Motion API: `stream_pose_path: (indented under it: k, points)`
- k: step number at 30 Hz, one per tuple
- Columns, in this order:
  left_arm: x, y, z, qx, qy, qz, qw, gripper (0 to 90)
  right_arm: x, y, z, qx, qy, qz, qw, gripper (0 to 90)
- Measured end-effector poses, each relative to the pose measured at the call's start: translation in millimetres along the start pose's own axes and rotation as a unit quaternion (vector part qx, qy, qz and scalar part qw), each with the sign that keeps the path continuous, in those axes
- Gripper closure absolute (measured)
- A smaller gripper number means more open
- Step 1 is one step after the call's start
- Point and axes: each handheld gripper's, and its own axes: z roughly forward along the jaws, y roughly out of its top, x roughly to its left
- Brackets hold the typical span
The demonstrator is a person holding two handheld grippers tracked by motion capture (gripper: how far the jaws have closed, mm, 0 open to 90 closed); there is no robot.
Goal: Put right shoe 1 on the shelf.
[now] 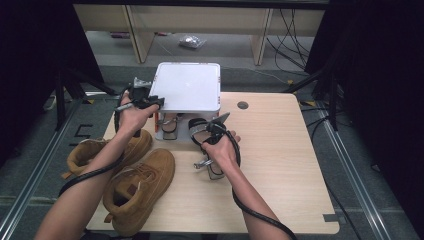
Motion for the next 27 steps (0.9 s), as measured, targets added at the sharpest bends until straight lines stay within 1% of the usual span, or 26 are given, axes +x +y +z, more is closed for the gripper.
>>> stream_pose_path:
  k: [1, 3, 4, 5, 6, 8, 9, 10, 11, 13, 14, 16, 17, 18, 19, 20, 21, 22, 23, 24, 25, 27]
  points:
    - [-0.2, -0.1, 0.1, -0.001, 0.000, 0.000, 1.0000, 68.0, 2.1, -0.2, 0.1, 0.003, 0.002, 0.016, 0.9999, 43.4]
    - [-0.2, -0.2, 0.0, -0.001, 0.000, 0.000, 1.0000, 68.0, 2.4, 0.2, 0.9, 0.004, 0.001, 0.017, 0.9998, 43.4]
    - [-0.1, -0.2, 0.0, -0.001, 0.000, 0.000, 1.0000, 68.0, -0.3, 0.8, 1.9, -0.004, -0.010, -0.009, 0.9999, 43.4]
    - [0.0, -0.2, 0.0, -0.001, 0.000, 0.000, 1.0000, 68.0, 0.5, 0.8, 2.2, -0.001, -0.009, -0.004, 1.0000, 43.4]
    - [0.0, -0.1, 0.0, -0.001, 0.000, 0.000, 1.0000, 68.0, 2.3, 0.1, 3.1, 0.002, 0.000, 0.017, 0.9998, 43.3]
    - [-0.1, 0.0, 0.1, 0.000, 0.000, 0.000, 1.0000, 68.0, 2.7, 0.4, 4.6, 0.003, -0.003, 0.018, 0.9998, 43.3]
    - [-0.3, 0.0, 0.1, 0.000, 0.000, 0.000, 1.0000, 68.1, 1.2, 1.0, 5.8, 0.002, -0.003, 0.004, 1.0000, 43.3]
    - [-0.3, 0.1, 0.1, 0.000, 0.000, 0.000, 1.0000, 68.0, 3.4, 0.9, 5.9, 0.006, -0.006, 0.020, 0.9998, 43.3]
    - [-0.3, 0.1, 0.1, 0.000, 0.000, 0.000, 1.0000, 68.1, 4.5, 0.9, 6.8, 0.006, -0.005, 0.026, 0.9996, 43.3]
    - [-0.2, -0.1, 0.0, -0.001, 0.001, 0.000, 1.0000, 68.1, 4.0, 1.6, 8.1, 0.007, -0.009, 0.018, 0.9998, 43.2]
    - [0.0, -0.2, 0.0, -0.001, 0.000, 0.000, 1.0000, 68.1, 4.7, 1.9, 8.0, 0.009, -0.011, 0.021, 0.9997, 43.2]
    - [-0.1, -0.3, -0.1, -0.001, 0.001, 0.000, 1.0000, 68.1, 3.9, 2.3, 7.4, 0.011, -0.010, -0.001, 0.9999, 43.1]
    - [-0.1, -0.3, 0.0, -0.001, 0.001, 0.000, 1.0000, 68.2, 4.0, 2.2, 7.4, 0.010, -0.010, -0.001, 0.9999, 43.0]
    - [-0.2, -0.2, 0.0, -0.001, 0.001, 0.001, 1.0000, 68.1, 3.2, 2.1, 8.4, 0.005, -0.016, -0.006, 0.9998, 42.9]
    - [-0.2, -0.2, 0.0, -0.001, 0.001, 0.001, 1.0000, 68.1, 4.4, 1.5, 8.5, 0.005, -0.018, 0.000, 0.9998, 42.7]
    - [-0.2, -0.2, -0.1, -0.001, 0.001, 0.000, 1.0000, 68.1, 4.1, 0.9, 9.1, -0.002, -0.014, -0.003, 0.9999, 42.2]
    - [-0.2, -0.2, -0.1, -0.001, 0.002, 0.001, 1.0000, 68.2, 4.8, 0.8, 8.1, 0.006, -0.010, 0.000, 0.9999, 41.5]
    - [-0.1, -0.2, -0.2, 0.000, 0.002, 0.001, 1.0000, 68.2, 6.2, 0.2, 6.9, 0.010, -0.006, 0.009, 0.9999, 39.9]
    - [0.0, -0.1, -0.2, 0.000, 0.001, 0.000, 1.0000, 68.2, 5.8, -0.8, 6.2, 0.003, -0.004, -0.002, 1.0000, 37.8]
    - [0.0, -0.1, -0.2, 0.000, 0.001, 0.001, 1.0000, 68.2, 7.0, -1.6, 4.0, 0.007, 0.002, 0.001, 1.0000, 36.5]
    - [0.0, 0.0, -0.2, 0.000, 0.001, 0.001, 1.0000, 68.2, 4.9, -2.1, 2.0, 0.000, -0.003, -0.018, 0.9998, 34.5]
    - [-0.2, 0.0, 0.0, 0.000, 0.001, 0.001, 1.0000, 68.2, -0.5, -3.6, -3.1, -0.033, 0.006, -0.057, 0.9978, 32.9]
